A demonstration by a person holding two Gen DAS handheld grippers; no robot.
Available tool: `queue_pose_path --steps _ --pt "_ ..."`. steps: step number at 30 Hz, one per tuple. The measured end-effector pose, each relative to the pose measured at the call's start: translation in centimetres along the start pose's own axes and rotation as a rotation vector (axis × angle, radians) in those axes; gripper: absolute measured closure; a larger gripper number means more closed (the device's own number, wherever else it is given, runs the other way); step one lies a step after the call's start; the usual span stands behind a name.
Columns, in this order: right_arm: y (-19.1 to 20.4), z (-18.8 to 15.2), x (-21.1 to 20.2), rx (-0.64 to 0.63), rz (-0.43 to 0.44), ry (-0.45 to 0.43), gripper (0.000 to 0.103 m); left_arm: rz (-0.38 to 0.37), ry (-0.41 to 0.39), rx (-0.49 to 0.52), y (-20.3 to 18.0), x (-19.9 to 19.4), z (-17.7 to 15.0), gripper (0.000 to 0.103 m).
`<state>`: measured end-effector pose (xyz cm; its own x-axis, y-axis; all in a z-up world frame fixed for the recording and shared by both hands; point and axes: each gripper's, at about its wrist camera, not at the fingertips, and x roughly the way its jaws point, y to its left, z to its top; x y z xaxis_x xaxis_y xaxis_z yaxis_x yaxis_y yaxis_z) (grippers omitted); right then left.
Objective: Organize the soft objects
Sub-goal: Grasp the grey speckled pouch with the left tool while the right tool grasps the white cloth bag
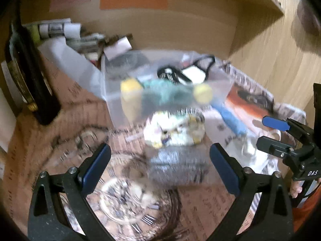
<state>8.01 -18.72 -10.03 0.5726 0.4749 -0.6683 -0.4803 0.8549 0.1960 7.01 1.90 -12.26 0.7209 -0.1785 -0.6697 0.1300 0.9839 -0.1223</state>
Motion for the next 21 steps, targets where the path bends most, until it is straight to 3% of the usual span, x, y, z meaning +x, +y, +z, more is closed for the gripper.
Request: queue_pose_path --steps 9,12,14,16,19,21 --pt "-0.9 -2.2 1.2 0.053 -0.004 0.062 0.021 -0.053 0.112 0.009 -1.6 3.1 -2.1 0.003" --pt "-1.1 -2.4 1.2 0.056 -0.005 0.065 0.041 -0.05 0.106 0.005 -1.7 3.4 -2.4 0.004" --pt "-1.3 -2.5 1.3 0.059 -0.008 0.067 0.058 -0.062 0.097 0.005 -1.9 3.2 -2.4 0.014" --pt "-1.3 -2.6 1.3 0.064 -0.005 0.064 0.064 -0.066 0.093 0.014 -2.2 2.9 -2.4 0.03" --pt "-1.4 -2.5 1.1 0.07 0.005 0.054 0.072 -0.079 0.086 0.029 -2.5 2.4 -2.5 0.042" --pt "-1.3 -2.4 0.9 0.074 0.013 0.044 0.074 -0.083 0.082 0.034 -2.5 2.2 -2.6 0.044"
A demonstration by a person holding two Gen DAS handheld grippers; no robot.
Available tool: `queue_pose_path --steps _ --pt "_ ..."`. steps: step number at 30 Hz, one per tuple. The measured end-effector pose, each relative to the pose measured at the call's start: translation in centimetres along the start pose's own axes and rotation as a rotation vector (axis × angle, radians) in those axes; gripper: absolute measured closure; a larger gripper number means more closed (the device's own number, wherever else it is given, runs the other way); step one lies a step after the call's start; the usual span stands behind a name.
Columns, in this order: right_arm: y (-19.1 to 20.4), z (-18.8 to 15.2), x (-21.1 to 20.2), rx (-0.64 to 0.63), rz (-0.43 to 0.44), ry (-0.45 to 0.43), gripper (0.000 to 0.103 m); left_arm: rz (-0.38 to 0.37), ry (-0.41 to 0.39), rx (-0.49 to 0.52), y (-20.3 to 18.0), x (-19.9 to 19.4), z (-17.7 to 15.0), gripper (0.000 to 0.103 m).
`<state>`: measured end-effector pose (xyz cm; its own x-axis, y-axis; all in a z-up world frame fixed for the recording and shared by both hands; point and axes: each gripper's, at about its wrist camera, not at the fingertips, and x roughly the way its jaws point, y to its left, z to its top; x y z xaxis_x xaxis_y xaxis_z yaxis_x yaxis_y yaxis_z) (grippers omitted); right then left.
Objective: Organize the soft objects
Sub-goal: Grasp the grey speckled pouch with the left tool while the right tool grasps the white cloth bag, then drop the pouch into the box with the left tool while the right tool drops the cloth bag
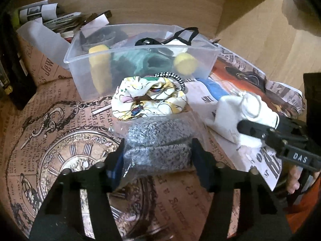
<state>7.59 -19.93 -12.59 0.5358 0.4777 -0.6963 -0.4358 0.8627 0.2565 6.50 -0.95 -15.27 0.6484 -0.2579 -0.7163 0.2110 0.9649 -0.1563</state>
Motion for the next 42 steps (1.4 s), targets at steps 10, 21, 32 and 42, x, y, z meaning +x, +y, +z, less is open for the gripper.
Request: queue_pose_path --steps 10,21,32,42 --pt "0.8 2.1 -2.2 -0.019 0.012 -0.102 0.076 0.011 -0.081 -0.006 0.4 -3.2 0.8 0.059" --pt "2.5 6.8 -4.2 -0.073 0.03 -0.256 0.076 0.078 -0.256 -0.028 1.3 -7.5 4.6 0.059" --pt "4.1 11.9 -4.6 -0.168 0.014 -0.368 0.075 0.132 -0.361 0.01 1.6 -9.3 9.9 0.059" --pt "4.1 15.3 -0.4 -0.179 0.018 -0.308 0.075 0.147 -0.305 -0.007 3.0 -5.6 14.4 0.059"
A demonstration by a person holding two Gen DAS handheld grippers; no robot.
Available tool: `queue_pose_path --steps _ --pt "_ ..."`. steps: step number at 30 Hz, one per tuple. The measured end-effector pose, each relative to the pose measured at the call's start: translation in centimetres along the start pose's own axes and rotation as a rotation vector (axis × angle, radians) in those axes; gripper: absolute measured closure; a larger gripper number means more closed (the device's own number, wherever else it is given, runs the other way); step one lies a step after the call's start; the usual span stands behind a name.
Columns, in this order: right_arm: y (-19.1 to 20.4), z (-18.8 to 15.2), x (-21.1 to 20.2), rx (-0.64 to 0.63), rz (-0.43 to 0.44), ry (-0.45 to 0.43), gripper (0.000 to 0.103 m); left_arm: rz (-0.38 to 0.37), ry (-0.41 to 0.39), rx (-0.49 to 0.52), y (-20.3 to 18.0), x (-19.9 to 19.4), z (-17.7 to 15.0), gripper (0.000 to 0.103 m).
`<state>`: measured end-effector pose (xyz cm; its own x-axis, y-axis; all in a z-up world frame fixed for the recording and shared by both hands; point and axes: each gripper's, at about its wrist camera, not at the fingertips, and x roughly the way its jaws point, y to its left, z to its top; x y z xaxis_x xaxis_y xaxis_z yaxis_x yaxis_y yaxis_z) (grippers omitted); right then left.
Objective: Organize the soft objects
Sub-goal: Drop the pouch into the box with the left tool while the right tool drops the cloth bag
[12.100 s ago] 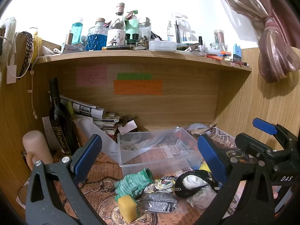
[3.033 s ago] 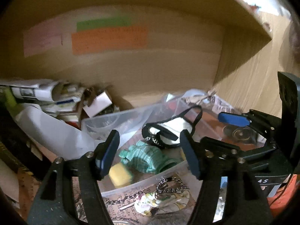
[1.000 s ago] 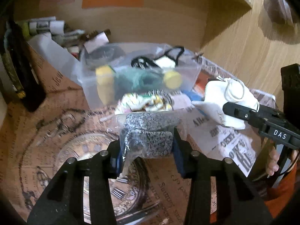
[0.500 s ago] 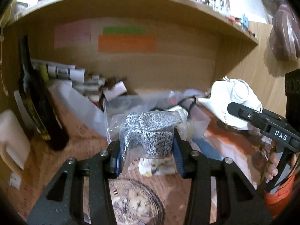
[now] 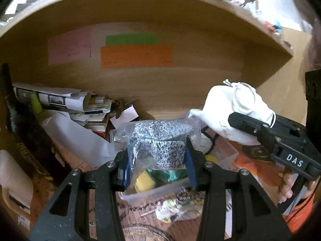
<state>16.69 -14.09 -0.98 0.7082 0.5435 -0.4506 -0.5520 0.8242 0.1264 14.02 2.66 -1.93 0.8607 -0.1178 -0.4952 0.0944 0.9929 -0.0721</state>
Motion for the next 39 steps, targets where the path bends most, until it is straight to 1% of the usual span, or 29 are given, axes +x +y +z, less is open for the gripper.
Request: queue_pose_path --steps 5,10,13,18,20,21,22,24,26,28,29,32,34,39 --pt "-1.0 -0.5 3.0 0.015 -0.025 0.069 0.075 0.021 0.059 0.004 0.0 3.6 0.4 0.059" --pt "-2.3 -1.5 5.8 0.049 -0.051 0.148 0.075 0.014 0.15 -0.024 0.9 7.7 0.2 0.059" --pt "-2.8 -2.2 7.3 0.046 -0.073 0.192 0.075 0.025 0.195 -0.03 1.3 9.7 0.0 0.059" --pt "-3.2 -3.1 9.3 0.041 -0.097 0.254 0.074 0.037 0.248 -0.021 1.1 11.8 -0.6 0.058" --pt "-3.1 -3.4 9.5 0.036 -0.107 0.268 0.073 0.04 0.263 -0.013 1.1 12.2 -0.9 0.057" --pt "-3.1 -3.4 9.6 0.033 -0.111 0.275 0.071 0.037 0.271 -0.012 1.1 12.4 -0.9 0.055" --pt "-3.1 -3.4 9.6 0.03 -0.111 0.281 0.068 0.033 0.276 -0.012 1.1 12.4 -1.0 0.05" --pt "-3.0 -3.3 9.2 0.028 -0.11 0.281 0.063 0.027 0.275 -0.019 1.3 12.3 -0.8 0.046" --pt "-3.0 -3.1 8.9 0.026 -0.109 0.272 0.055 0.024 0.266 -0.027 1.5 11.8 -0.7 0.044" --pt "-2.9 -2.7 8.2 0.02 -0.11 0.255 0.051 0.021 0.25 -0.036 1.7 11.1 -0.5 0.039" --pt "-2.8 -2.5 7.8 0.017 -0.107 0.246 0.049 0.017 0.237 -0.042 1.9 10.5 -0.3 0.038" --pt "-2.4 -1.9 5.8 0.01 -0.088 0.208 0.048 0.006 0.2 -0.047 2.2 8.8 0.1 0.035" --pt "-2.1 -1.6 4.8 0.003 -0.08 0.187 0.047 0.008 0.172 -0.041 2.2 7.5 0.3 0.031" --pt "-0.5 -1.3 1.8 -0.032 -0.062 0.131 0.043 0.003 0.117 -0.031 2.1 4.8 0.4 0.029"
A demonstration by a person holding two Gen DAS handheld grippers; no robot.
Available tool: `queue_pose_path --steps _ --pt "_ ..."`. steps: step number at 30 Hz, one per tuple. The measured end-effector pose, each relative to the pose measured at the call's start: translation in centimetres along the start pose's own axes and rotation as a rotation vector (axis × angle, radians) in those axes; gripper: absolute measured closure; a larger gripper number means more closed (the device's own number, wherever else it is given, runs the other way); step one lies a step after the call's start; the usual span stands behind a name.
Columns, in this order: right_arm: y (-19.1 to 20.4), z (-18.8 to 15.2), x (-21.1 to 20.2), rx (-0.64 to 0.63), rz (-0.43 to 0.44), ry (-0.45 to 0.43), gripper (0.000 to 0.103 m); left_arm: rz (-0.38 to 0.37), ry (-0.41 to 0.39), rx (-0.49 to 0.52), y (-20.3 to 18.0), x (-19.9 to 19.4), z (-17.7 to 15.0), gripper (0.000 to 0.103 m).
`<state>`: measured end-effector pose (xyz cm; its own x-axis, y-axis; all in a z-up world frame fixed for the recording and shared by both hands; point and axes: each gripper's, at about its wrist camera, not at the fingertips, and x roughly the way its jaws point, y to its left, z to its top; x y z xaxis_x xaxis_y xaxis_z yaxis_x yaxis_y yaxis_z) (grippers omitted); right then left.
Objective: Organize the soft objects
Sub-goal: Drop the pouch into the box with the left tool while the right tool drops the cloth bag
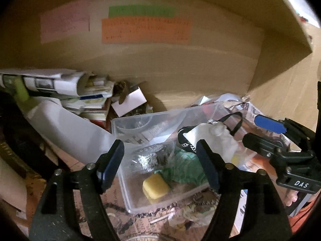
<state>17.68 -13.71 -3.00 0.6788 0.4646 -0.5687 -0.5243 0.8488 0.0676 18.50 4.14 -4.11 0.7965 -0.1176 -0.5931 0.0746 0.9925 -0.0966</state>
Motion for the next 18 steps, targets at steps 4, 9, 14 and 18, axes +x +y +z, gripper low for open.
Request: queue_pose_path --steps 4,9,14,18 --pt "0.9 -1.0 -1.5 -0.018 0.018 -0.014 0.042 -0.008 -0.026 0.012 -0.4 -2.2 -1.2 0.022" --pt "1.8 -3.0 -1.8 -0.029 0.031 0.029 0.042 -0.014 -0.011 0.032 -0.9 -3.4 -3.3 0.018" --pt "2.1 -5.1 -1.4 -0.02 0.051 0.084 0.042 -0.005 0.042 0.042 -1.0 -3.2 -5.9 0.017" --pt "2.2 -6.8 0.0 -0.011 0.072 0.157 0.042 -0.026 0.098 0.021 -0.7 -2.0 -7.6 0.017"
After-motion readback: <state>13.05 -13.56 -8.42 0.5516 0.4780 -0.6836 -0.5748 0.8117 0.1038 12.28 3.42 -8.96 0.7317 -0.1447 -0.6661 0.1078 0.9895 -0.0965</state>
